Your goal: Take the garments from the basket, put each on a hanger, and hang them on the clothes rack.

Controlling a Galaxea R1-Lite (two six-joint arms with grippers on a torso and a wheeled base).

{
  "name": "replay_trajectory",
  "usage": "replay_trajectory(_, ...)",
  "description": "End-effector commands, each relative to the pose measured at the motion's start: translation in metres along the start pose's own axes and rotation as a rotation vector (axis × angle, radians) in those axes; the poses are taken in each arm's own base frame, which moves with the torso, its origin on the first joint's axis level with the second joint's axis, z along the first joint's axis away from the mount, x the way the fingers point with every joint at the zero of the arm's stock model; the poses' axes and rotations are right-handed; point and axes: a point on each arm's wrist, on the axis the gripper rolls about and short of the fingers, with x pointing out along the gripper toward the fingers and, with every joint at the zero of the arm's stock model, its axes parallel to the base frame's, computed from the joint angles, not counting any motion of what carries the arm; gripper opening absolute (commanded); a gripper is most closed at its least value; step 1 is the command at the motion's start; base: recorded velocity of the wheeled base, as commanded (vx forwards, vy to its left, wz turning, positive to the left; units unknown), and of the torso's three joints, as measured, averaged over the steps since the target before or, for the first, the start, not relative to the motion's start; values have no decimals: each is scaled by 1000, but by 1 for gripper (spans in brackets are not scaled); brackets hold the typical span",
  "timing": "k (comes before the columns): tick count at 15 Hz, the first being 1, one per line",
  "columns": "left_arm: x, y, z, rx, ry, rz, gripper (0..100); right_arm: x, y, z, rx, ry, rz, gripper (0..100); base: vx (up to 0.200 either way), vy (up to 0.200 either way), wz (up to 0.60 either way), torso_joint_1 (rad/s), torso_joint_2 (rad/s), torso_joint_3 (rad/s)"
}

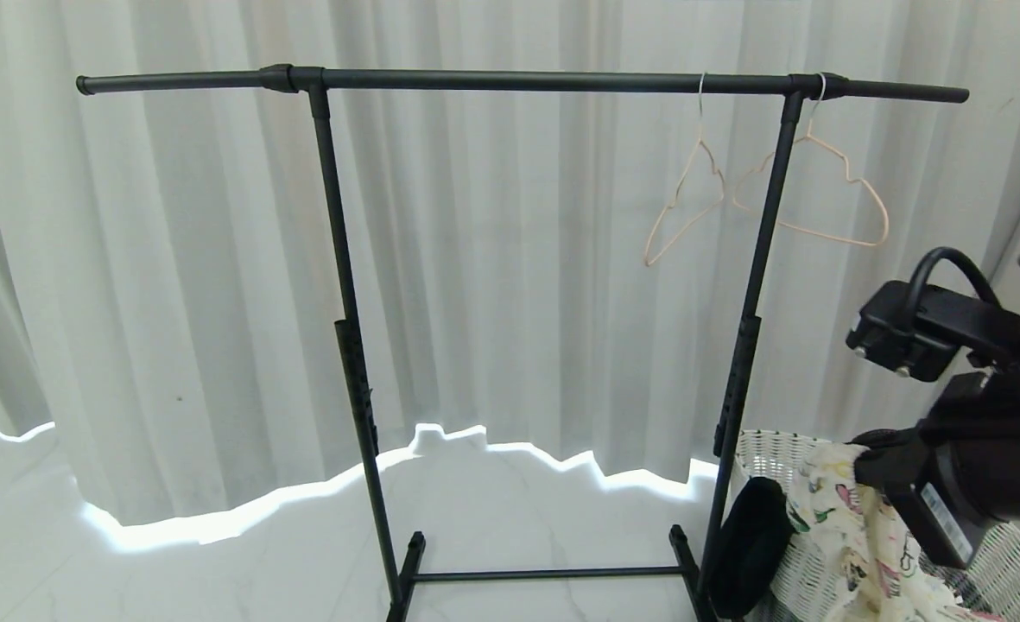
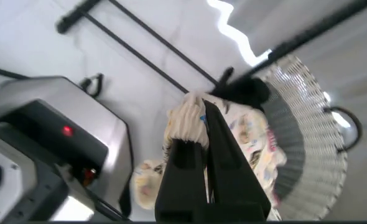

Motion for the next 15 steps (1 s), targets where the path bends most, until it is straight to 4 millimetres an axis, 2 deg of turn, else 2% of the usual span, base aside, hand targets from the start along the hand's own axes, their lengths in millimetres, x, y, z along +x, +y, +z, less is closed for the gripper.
replay_trajectory(1, 23, 6, 69, -72, 34, -95, 100, 18, 15, 20, -24, 11, 46, 0, 0, 0, 0, 0, 0, 0)
replay_trajectory(2, 37, 7, 86, -78, 67, -125, 100, 20, 18, 29, -5, -3, 65, 0, 0, 0, 0, 0, 0, 0)
replay_trajectory(3, 46, 7, 94, -83, 88, -152, 100, 19, 21, 36, 8, -20, 84, 0, 0, 0, 0, 0, 0, 0)
replay_trajectory(5, 88, 3, 128, -88, 151, -264, 100, 24, 26, 61, 31, -69, 102, 0, 0, 0, 0, 0, 0, 0)
replay_trajectory(7, 126, -7, 143, -98, 202, -328, 100, 34, 31, 78, 32, -89, 109, 0, 0, 0, 0, 0, 0, 0)
replay_trajectory(9, 153, -25, 137, -134, 303, -418, 100, 49, 43, 92, 27, -114, 126, 0, 0, 0, 0, 0, 0, 0)
replay_trajectory(12, 156, -62, 129, -256, 427, -604, 100, 64, 64, 109, 2, -152, 159, 0, 0, 0, 0, 0, 0, 0)
replay_trajectory(15, 169, -90, 112, -207, 539, -595, 100, 74, 75, 124, -5, -180, 172, 0, 0, 0, 0, 0, 0, 0)
